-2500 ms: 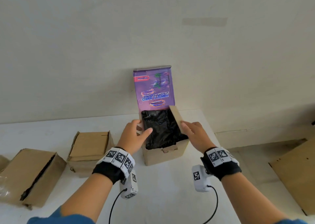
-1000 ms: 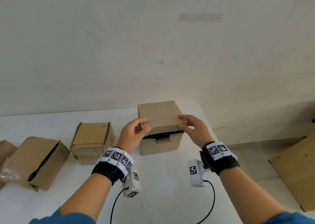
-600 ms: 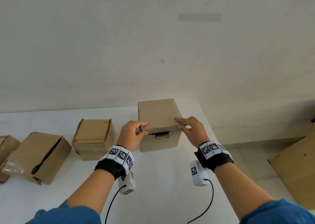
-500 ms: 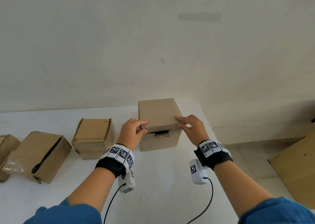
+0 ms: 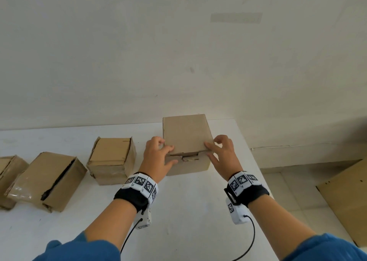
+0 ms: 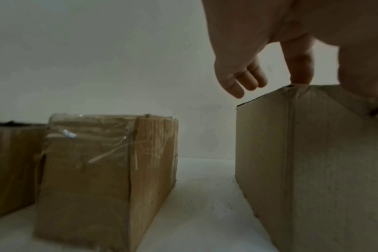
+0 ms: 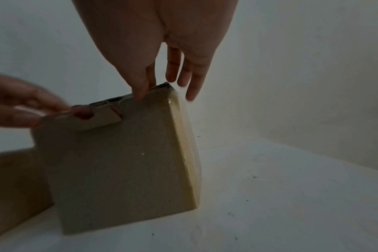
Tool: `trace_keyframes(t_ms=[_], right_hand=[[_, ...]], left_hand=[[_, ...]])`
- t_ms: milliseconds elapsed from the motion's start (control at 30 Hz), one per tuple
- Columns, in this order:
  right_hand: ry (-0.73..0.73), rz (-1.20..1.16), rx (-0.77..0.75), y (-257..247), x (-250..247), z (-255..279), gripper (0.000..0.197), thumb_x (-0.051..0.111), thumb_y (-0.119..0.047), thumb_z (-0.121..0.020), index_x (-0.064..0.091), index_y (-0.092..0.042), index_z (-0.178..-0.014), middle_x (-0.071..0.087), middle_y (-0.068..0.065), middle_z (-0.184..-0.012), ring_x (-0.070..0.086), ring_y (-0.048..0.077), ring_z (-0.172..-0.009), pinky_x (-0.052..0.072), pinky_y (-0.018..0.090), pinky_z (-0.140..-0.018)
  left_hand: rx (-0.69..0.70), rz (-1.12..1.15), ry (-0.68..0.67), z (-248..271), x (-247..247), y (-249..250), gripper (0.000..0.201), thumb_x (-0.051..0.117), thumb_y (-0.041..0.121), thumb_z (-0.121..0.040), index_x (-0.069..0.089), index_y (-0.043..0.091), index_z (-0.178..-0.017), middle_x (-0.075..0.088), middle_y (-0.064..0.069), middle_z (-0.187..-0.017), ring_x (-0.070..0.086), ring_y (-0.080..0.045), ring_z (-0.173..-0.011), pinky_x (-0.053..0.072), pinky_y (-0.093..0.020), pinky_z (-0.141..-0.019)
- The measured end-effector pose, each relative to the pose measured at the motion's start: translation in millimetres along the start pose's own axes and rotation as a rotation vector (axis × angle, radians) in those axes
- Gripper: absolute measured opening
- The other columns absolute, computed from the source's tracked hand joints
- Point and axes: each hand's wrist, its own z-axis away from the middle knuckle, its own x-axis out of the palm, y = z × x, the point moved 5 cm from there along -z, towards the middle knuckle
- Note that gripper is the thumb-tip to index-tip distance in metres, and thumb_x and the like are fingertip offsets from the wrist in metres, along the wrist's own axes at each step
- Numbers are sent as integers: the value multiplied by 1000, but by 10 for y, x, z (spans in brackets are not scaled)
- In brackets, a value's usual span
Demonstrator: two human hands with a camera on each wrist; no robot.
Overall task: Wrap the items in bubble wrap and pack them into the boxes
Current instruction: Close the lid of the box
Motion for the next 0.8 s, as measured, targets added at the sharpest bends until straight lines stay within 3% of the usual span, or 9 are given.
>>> trace_keyframes(t_ms=[67,167,233,333,400,567,633,733,800], right_hand=[[-11,82,-118,-109,22,35,27,71,-10,-79,66,-9,-106,55,11,-108,46,26,-101,47,34,-86],[52,90,-123,-241,36,125,18,62,-27,-84,65,-11,-93,57,4,-94,47,21,-89,45,30,-81],[96,60,-33,-273,101,213,24,56,-35,-87,66,-13,-84,59,2,-86,51,21,-79,44,29,-74],[50,-142,225,-267,245,262,22,62,-34,-88,71,-14,-89,62,0,-91,58,14,-77,49,24,-71],[49,-296,421,-230,300,250,17,67,-30,-86,71,-13,-88,61,-1,-90,55,6,-74,45,12,-69],[61,-417,614,-196,316,256,7,72,-23,-82,71,-16,-83,63,-4,-84,58,6,-76,41,9,-67],[60,-478,650,-179,344,302,3,72,-20,-82,70,-17,-82,65,-3,-83,60,10,-76,45,13,-70],[44,-652,782,-157,396,372,8,68,-16,-85,67,-15,-77,66,3,-75,64,20,-73,55,31,-72],[40,-797,873,-177,425,394,11,63,-10,-88,66,-10,-78,65,6,-74,67,22,-72,58,32,-71]], left_hand=[[105,-36,-69,0,37,51,47,78,28,-74,63,11,-115,43,-10,-131,40,-25,-122,37,-39,-104],[225,-54,-119,-16,90,106,58,77,34,-74,58,17,-125,48,-6,-127,45,-25,-117,42,-43,-99],[222,-54,-95,-38,99,103,52,66,42,-79,59,19,-125,51,-5,-122,47,-26,-113,44,-44,-94],[203,-11,-46,-82,99,95,46,45,45,-85,66,19,-117,56,-6,-114,52,-28,-106,48,-45,-87],[203,-3,-33,-101,112,83,42,44,41,-86,68,20,-113,57,-6,-112,54,-29,-103,49,-46,-83],[177,29,-1,-85,127,59,31,57,21,-85,68,22,-114,58,-6,-113,53,-30,-103,48,-48,-84],[165,42,6,-79,132,64,32,55,21,-84,68,22,-114,57,-6,-113,52,-30,-103,48,-46,-84],[156,57,6,-75,143,59,32,55,20,-84,68,21,-114,57,-7,-114,52,-31,-104,48,-46,-84],[153,64,10,-75,143,57,32,57,19,-83,68,20,-113,57,-7,-113,52,-31,-102,48,-46,-84]])
